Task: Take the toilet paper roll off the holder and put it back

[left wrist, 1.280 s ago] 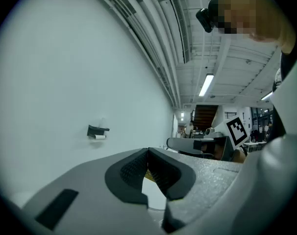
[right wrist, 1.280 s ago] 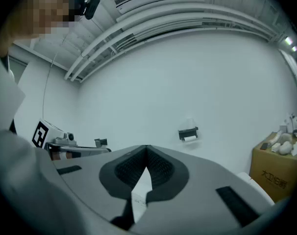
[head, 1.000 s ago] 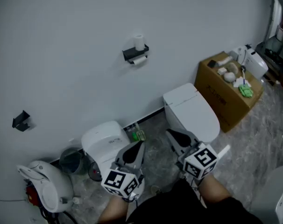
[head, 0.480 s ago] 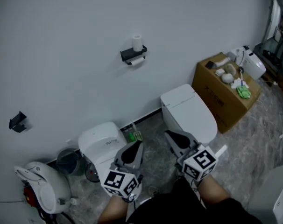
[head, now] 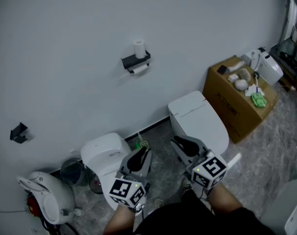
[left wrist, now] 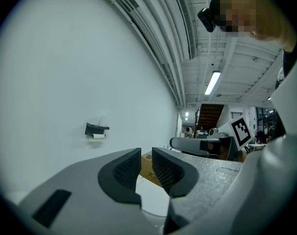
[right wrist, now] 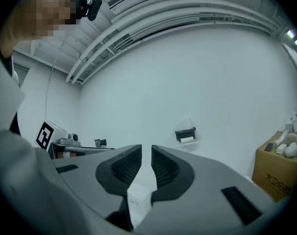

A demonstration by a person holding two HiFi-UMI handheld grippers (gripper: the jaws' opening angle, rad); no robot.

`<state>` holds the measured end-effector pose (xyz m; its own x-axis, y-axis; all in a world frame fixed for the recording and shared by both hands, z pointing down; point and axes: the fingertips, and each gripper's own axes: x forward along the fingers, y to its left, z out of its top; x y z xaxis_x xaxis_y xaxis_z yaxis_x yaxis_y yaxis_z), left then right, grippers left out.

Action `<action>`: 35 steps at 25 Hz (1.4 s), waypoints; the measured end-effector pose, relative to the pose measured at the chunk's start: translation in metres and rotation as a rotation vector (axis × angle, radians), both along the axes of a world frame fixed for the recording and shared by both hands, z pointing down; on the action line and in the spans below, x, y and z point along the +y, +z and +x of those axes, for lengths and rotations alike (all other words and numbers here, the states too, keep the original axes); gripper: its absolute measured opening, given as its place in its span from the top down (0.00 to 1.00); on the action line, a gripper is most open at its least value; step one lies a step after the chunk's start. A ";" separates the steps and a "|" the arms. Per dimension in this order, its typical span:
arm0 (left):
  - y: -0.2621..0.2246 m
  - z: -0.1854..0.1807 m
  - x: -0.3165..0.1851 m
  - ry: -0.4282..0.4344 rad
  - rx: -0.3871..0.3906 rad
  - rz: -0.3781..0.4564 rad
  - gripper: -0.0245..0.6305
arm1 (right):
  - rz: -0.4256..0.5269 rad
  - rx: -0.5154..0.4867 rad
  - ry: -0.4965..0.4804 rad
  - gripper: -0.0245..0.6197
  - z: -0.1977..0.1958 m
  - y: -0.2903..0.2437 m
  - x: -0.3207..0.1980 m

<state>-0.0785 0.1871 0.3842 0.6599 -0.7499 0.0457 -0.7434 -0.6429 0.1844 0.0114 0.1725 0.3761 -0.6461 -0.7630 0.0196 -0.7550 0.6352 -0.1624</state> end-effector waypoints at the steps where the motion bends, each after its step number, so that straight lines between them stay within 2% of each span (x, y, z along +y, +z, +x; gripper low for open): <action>1: 0.000 0.006 -0.006 -0.005 -0.002 0.001 0.88 | -0.002 -0.003 -0.004 0.87 0.006 0.000 -0.006; 10: 0.000 0.061 -0.069 -0.083 -0.023 -0.003 0.85 | -0.016 -0.027 -0.079 0.85 0.061 0.004 -0.077; 18: 0.001 0.091 -0.115 -0.201 -0.024 -0.025 0.85 | -0.012 -0.066 -0.209 0.83 0.086 0.006 -0.133; 23: 0.004 0.106 -0.133 -0.236 -0.048 -0.043 0.85 | -0.036 -0.063 -0.239 0.82 0.099 0.013 -0.156; 29: 0.008 0.106 -0.156 -0.246 -0.050 -0.055 0.85 | -0.066 -0.066 -0.236 0.80 0.102 0.023 -0.180; 35: 0.020 0.092 -0.186 -0.212 -0.021 -0.062 0.85 | -0.069 -0.056 -0.199 0.80 0.088 0.029 -0.204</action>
